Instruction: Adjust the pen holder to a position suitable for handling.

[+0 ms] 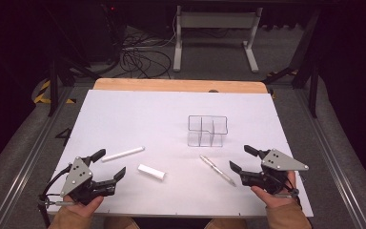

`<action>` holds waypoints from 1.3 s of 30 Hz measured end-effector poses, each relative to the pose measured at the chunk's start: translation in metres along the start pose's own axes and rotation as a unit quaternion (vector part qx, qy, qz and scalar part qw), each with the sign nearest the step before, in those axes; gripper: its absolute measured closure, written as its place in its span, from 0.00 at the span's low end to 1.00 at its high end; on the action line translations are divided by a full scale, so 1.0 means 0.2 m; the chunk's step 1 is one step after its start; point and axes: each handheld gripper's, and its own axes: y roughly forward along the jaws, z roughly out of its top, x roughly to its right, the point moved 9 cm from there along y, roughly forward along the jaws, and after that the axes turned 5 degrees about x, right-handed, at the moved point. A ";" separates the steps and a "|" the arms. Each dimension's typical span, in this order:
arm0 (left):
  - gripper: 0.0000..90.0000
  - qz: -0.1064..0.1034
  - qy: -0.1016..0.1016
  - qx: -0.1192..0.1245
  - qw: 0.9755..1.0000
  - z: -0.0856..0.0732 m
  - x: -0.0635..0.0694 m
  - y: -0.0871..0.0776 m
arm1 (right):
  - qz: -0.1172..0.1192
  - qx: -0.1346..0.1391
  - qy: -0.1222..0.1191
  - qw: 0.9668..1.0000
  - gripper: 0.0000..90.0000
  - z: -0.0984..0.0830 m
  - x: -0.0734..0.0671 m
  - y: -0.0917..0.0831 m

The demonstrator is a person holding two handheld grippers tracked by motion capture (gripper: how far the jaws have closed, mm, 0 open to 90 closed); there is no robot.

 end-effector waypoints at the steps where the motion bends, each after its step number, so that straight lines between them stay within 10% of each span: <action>1: 0.17 0.001 0.000 0.000 1.000 0.00 0.00 0.00 | 0.001 0.000 0.001 1.000 0.30 0.00 0.00 0.00; 26: 0.18 0.000 0.005 -0.004 1.000 0.00 0.00 0.00 | 0.034 -0.043 0.015 0.998 0.30 0.05 -0.01 0.12; 39: 0.18 0.001 0.005 -0.003 1.000 0.01 0.01 0.00 | 0.050 -0.136 0.020 0.989 0.34 -0.03 -0.03 0.15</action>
